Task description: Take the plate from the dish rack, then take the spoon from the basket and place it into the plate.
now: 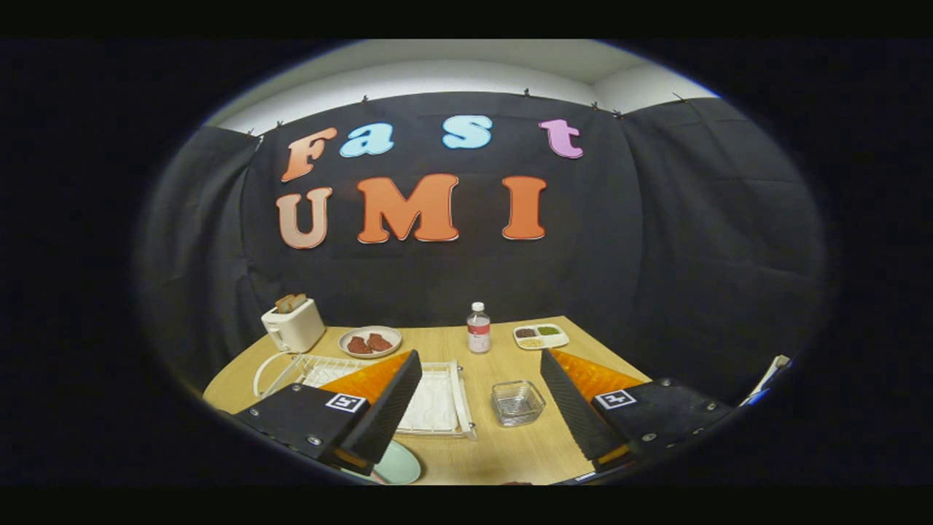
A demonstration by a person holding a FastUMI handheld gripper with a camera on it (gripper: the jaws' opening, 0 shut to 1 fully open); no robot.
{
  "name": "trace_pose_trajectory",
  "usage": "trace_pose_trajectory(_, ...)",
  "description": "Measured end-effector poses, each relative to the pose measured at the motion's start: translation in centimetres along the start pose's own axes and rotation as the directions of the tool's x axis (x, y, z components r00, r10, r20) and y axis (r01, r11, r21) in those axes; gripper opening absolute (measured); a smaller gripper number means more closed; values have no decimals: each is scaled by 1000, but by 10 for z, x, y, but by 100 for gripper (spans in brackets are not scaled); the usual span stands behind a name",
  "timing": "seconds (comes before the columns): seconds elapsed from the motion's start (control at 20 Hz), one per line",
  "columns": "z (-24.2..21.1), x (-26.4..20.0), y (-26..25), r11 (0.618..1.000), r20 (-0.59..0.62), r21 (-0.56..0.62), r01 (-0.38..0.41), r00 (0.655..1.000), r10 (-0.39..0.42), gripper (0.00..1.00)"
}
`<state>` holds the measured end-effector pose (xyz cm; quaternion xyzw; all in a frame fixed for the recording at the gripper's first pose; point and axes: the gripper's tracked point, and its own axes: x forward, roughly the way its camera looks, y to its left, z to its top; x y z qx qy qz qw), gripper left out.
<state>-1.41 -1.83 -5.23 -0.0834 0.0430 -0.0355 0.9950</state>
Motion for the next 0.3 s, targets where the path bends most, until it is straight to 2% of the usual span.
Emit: trace_pose_trajectory(0.3,4,0,-13,999,14,31,32,999,-33,98)
